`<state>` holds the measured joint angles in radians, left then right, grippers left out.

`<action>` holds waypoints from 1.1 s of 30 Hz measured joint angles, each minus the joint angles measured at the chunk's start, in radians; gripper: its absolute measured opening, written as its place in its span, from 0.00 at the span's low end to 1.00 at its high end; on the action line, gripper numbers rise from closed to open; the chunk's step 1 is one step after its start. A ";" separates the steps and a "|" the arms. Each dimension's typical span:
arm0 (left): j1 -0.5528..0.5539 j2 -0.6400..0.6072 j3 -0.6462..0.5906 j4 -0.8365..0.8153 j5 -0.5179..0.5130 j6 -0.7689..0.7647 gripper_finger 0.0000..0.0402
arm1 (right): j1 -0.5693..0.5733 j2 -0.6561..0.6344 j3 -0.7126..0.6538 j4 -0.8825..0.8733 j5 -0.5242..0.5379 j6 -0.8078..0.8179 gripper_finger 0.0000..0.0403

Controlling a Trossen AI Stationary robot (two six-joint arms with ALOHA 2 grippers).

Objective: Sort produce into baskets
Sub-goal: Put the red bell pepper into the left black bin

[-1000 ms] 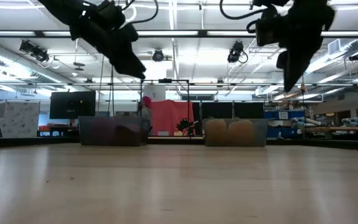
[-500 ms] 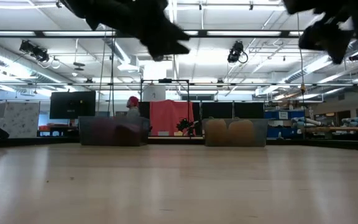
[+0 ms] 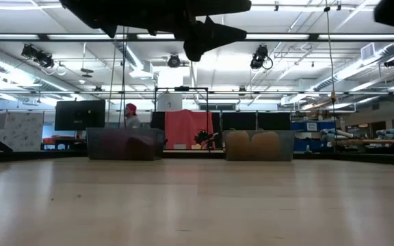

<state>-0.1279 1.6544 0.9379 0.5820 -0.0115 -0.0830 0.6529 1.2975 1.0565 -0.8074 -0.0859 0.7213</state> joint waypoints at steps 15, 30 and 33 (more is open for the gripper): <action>-0.084 0.009 0.000 0.011 -0.030 -0.067 0.75 | 0.124 0.212 -0.004 0.036 -0.016 0.062 0.41; -0.108 0.008 0.001 -0.025 -0.045 -0.211 0.72 | 0.099 0.219 -0.004 0.050 -0.014 0.018 0.05; -0.108 0.008 0.001 -0.003 -0.026 -0.254 0.71 | 0.050 0.160 -0.003 0.042 0.041 0.019 0.05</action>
<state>-0.2359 1.6627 0.9386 0.5786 -0.0373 -0.3370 0.7028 1.4580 1.0538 -0.7659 -0.0449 0.7398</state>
